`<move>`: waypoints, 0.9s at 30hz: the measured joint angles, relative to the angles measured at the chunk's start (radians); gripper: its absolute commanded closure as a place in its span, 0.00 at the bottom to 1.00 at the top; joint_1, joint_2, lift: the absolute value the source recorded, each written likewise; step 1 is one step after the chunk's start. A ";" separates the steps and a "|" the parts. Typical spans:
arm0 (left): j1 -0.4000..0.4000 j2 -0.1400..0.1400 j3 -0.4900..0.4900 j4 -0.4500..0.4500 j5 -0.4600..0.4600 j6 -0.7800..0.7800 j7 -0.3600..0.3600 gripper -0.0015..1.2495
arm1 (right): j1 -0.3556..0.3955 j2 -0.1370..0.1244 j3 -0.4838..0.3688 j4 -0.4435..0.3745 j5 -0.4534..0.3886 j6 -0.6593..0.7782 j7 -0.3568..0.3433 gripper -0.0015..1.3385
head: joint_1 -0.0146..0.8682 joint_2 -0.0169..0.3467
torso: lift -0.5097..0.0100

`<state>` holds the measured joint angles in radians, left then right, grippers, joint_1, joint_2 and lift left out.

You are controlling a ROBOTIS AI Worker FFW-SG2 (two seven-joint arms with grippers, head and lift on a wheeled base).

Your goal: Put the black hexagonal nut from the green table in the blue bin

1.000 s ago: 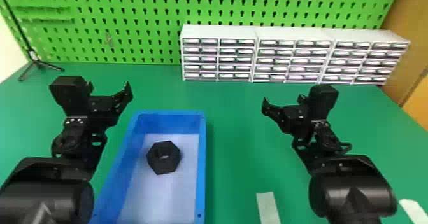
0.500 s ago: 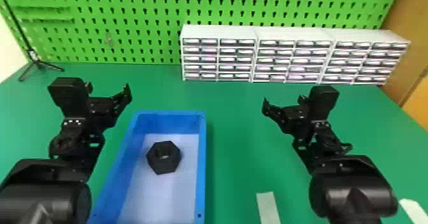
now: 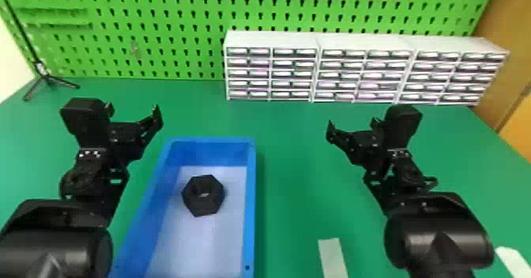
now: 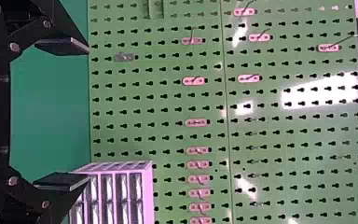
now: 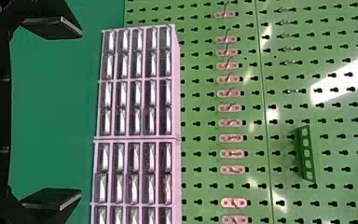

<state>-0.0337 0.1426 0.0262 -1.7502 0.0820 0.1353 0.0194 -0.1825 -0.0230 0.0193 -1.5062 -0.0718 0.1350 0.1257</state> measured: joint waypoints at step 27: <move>0.008 0.000 -0.011 0.027 0.019 -0.022 0.002 0.24 | -0.001 -0.002 -0.015 0.004 0.004 -0.013 0.000 0.08 | 0.79 0.12 | 0.80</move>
<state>-0.0260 0.1426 0.0150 -1.7232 0.1006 0.1130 0.0215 -0.1838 -0.0246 0.0042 -1.5017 -0.0675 0.1219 0.1257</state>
